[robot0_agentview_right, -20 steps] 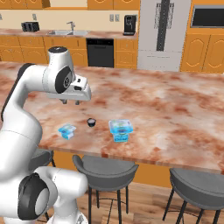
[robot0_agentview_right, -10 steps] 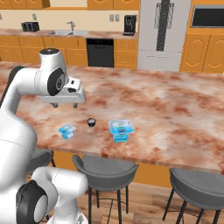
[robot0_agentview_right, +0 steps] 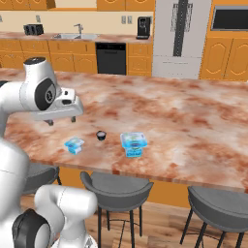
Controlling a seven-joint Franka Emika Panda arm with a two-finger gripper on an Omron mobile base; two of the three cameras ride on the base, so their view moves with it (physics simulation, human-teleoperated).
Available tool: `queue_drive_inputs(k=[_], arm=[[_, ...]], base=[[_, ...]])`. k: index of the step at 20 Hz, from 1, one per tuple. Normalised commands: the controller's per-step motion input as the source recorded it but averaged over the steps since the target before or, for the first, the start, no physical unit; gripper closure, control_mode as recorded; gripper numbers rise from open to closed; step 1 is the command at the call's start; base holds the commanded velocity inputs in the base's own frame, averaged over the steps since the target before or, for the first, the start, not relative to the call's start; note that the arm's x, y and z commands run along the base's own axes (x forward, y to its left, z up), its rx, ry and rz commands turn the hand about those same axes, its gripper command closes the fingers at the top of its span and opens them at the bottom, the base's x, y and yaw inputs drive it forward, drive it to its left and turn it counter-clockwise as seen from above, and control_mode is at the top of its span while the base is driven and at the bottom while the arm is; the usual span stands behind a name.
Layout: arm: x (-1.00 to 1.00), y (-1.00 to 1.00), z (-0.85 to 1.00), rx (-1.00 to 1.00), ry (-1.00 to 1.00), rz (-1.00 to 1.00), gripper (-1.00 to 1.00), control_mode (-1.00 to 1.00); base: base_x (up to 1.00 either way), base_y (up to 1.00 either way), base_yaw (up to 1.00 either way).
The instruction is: Stack the yogurt containers by placing the smaller containers on top of the larger containers.
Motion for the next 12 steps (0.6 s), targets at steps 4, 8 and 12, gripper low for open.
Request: queue_drive_inputs(k=[4,8,12], arm=[[-0.11,0.24,-0.03,-0.10,0.00,0.10,-1.00,-1.00],[-0.14,0.24,-0.10,-0.12,0.00,0.08,-1.00,-1.00],[-0.14,0.12,-0.25,-0.12,0.00,0.04,-1.00,-1.00]], base=[[0.00,0.00,0.00],[0.00,0.00,0.00],[0.00,0.00,0.00]])
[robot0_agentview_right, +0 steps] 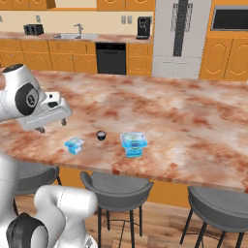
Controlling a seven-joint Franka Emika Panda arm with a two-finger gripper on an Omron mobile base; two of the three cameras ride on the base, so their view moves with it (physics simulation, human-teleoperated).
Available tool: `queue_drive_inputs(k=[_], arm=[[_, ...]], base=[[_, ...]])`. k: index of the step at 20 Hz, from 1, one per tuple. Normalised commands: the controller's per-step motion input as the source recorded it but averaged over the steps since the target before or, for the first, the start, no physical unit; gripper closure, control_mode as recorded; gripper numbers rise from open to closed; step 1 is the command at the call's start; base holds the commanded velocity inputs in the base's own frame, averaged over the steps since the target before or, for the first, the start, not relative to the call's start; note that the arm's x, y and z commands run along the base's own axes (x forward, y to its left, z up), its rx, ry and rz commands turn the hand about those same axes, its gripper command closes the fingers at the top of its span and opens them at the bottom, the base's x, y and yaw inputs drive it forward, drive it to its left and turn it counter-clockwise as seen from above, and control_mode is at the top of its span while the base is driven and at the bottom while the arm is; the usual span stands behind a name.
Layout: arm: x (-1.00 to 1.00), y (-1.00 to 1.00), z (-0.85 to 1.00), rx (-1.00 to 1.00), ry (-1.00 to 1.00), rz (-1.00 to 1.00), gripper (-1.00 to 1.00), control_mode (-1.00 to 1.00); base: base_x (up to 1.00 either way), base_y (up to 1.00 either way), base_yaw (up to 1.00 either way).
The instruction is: Stack the yogurt containers by placing the smaller containers on top of the larger containers.
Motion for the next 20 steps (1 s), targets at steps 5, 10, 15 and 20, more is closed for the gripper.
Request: queue_drive_inputs(k=[5,10,15,20], arm=[[-0.10,0.03,-0.40,-0.05,0.00,0.02,-1.00,-1.00],[-0.02,0.01,-0.45,-0.01,0.00,0.01,-1.00,-1.00],[0.00,0.11,-0.36,0.00,0.02,0.00,-1.00,-1.00],[0.04,0.19,-0.28,0.00,0.03,0.00,-1.00,-1.00]], base=[[0.00,0.00,0.00],[0.00,0.00,0.00],[0.00,0.00,0.00],[0.00,0.00,0.00]])
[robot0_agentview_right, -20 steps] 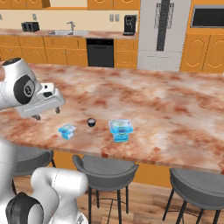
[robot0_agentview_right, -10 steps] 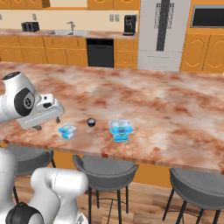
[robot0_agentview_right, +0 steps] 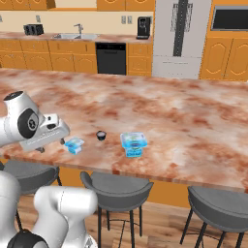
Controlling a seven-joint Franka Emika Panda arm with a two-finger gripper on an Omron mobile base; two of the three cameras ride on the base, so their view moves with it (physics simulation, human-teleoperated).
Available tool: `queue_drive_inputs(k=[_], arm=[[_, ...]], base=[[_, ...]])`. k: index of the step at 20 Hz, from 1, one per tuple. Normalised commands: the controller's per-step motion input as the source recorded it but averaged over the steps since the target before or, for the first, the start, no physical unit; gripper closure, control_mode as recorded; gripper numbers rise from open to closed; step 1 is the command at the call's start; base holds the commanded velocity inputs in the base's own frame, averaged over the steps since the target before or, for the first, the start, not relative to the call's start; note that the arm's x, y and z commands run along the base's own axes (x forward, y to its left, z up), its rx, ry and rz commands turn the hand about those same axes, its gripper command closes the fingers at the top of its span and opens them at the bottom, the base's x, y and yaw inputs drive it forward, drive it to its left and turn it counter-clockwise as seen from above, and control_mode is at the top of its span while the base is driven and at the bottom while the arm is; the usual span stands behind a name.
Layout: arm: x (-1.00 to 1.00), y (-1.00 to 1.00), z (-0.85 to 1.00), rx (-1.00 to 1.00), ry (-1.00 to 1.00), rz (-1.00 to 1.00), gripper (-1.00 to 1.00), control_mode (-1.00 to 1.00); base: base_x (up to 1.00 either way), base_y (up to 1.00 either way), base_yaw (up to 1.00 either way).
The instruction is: Stack the yogurt containers by placing the smaller containers on top of the larger containers.
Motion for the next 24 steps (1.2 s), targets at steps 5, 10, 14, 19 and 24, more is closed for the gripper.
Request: queue_drive_inputs(k=[5,10,14,19,24], arm=[[0.16,0.16,-0.26,0.00,0.01,0.01,-1.00,-1.00],[0.28,0.13,-0.20,0.00,0.00,0.00,-1.00,-1.00],[0.33,0.04,-0.16,0.00,0.00,0.00,-1.00,-1.00],[0.31,0.00,-0.14,-0.01,-0.01,0.00,-1.00,-1.00],[0.23,0.03,-0.18,-0.02,0.00,0.00,-1.00,-1.00]], base=[[0.00,0.00,0.00],[0.00,0.00,0.00],[0.00,0.00,0.00],[0.00,0.00,0.00],[0.00,0.00,0.00]])
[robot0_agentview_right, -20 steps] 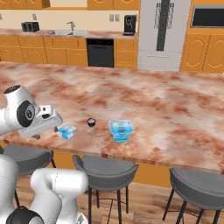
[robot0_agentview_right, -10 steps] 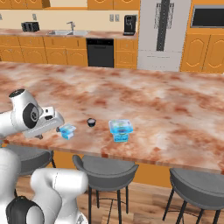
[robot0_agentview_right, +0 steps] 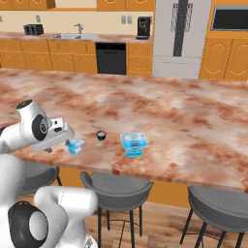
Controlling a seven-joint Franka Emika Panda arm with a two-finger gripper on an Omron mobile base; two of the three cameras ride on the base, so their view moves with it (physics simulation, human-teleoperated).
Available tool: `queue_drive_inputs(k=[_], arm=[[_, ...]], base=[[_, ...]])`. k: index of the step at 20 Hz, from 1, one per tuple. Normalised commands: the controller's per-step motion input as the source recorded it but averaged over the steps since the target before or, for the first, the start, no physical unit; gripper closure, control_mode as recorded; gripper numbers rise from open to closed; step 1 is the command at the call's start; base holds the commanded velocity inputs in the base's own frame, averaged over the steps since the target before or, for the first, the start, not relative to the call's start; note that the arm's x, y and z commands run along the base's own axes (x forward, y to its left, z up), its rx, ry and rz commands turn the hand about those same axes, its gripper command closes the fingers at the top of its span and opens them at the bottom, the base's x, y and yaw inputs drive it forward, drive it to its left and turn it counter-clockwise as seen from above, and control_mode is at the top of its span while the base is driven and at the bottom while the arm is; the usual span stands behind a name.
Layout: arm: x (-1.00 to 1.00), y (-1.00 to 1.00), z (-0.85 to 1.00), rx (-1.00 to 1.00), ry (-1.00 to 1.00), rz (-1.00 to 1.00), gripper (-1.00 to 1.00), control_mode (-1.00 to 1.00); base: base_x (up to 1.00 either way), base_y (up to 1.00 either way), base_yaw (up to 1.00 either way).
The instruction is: Stack the yogurt containers by placing the smaller containers on top of the larger containers.
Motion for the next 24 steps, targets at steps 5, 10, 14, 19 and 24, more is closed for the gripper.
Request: queue_drive_inputs(k=[5,10,14,19,24], arm=[[0.24,0.10,-0.14,-0.03,0.00,0.00,-1.00,-1.00],[0.22,0.10,-0.11,-0.04,0.00,0.00,-1.00,-1.00],[0.18,0.02,-0.13,-0.05,0.00,-0.01,-1.00,-1.00],[0.16,0.00,-0.20,-0.05,-0.02,-0.02,-1.00,-1.00],[0.20,0.00,-0.21,-0.04,-0.01,-0.02,-1.00,-1.00]], base=[[0.00,0.00,0.00],[0.00,0.00,0.00],[0.00,0.00,0.00],[0.00,0.00,0.00],[0.00,0.00,0.00]])
